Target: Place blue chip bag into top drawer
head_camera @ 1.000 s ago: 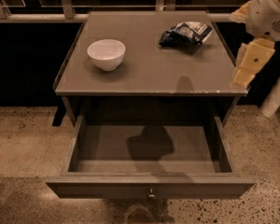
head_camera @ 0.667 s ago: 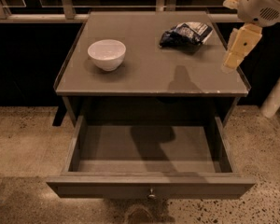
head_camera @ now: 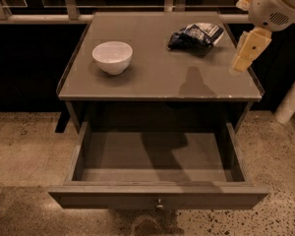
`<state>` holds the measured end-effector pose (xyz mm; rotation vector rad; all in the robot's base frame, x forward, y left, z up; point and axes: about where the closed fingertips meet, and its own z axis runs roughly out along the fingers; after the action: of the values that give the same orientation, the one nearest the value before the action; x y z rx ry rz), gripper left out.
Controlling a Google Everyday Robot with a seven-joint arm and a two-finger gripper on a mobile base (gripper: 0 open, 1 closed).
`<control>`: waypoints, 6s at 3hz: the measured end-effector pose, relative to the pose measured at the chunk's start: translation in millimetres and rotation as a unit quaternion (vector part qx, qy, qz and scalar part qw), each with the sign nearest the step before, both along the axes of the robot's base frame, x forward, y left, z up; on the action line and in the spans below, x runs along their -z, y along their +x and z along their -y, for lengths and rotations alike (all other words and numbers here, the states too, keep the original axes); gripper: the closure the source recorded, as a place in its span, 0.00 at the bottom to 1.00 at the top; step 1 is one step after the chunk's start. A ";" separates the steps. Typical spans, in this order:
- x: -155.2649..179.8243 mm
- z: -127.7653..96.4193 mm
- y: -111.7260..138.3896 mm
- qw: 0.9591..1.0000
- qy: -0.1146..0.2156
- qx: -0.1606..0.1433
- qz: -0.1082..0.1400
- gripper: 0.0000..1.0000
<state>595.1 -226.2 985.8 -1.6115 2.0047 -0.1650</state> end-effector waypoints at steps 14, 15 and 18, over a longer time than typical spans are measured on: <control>97.7 -10.8 212.2 0.984 0.164 0.041 0.049 1.00; 25.1 17.7 167.8 0.965 0.222 0.043 0.135 1.00; -112.3 -11.7 10.9 0.874 0.381 0.097 0.286 1.00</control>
Offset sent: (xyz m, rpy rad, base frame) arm 0.1388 -0.0261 -0.0481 0.1462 -0.1199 -0.0809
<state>605.9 -214.5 1098.1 -0.7381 1.4706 0.0717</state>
